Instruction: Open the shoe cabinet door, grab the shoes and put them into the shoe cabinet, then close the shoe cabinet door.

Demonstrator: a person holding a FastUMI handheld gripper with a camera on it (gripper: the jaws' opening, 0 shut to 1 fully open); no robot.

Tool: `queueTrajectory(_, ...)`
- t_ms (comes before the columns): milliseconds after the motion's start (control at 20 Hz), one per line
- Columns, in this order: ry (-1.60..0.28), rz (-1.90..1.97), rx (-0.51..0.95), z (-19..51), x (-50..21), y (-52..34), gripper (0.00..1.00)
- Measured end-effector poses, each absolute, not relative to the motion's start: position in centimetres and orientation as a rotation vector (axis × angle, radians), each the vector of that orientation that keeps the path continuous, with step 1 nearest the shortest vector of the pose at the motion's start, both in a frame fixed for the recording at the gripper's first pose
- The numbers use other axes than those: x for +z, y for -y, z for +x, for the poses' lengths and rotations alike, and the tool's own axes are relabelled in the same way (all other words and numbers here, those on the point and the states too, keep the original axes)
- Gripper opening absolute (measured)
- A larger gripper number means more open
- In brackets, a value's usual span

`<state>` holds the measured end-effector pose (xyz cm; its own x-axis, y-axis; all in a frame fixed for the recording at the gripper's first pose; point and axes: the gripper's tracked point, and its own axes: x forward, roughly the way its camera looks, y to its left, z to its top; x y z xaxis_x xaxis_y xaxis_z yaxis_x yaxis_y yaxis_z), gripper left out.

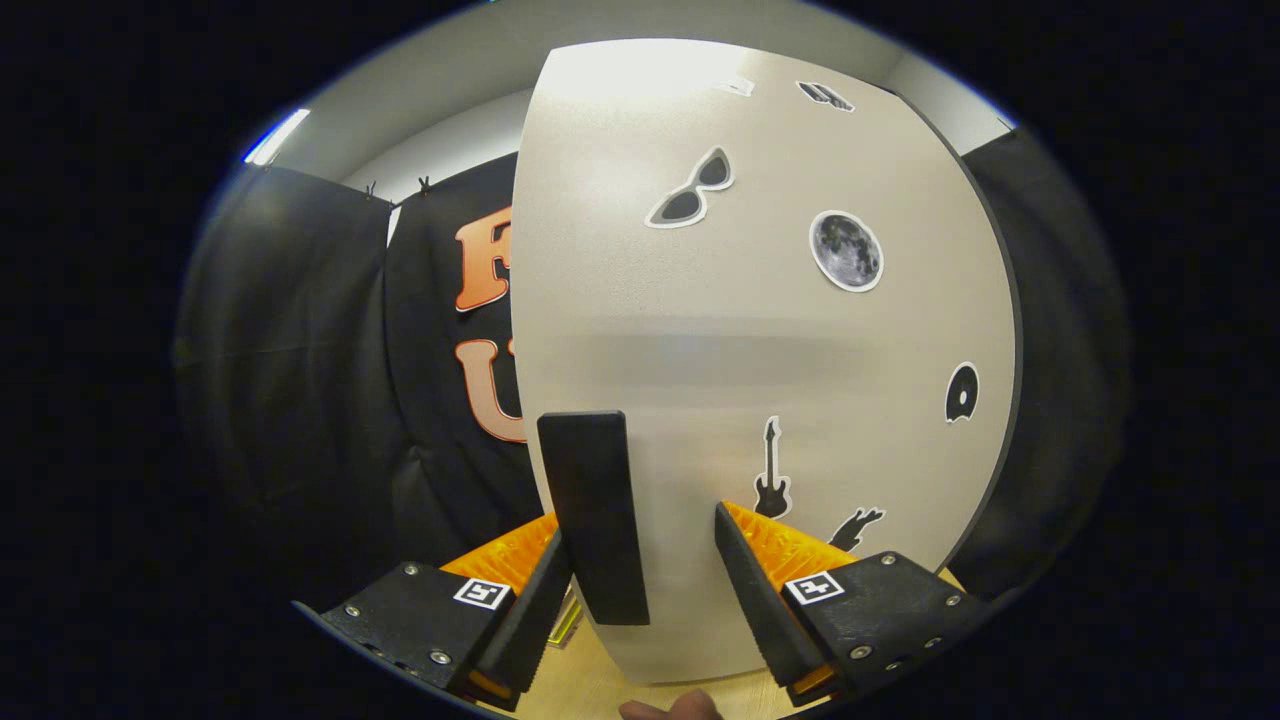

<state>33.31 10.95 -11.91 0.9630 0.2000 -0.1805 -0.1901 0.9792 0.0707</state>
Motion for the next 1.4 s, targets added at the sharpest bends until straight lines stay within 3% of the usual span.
queueTrajectory(900, -0.184, -0.025, 0.066, 34.7, -12.4, -9.4, 0.88)
queueTrajectory(1400, -0.183, 0.050, 0.095, 24.5, -8.9, -9.1, 0.88)
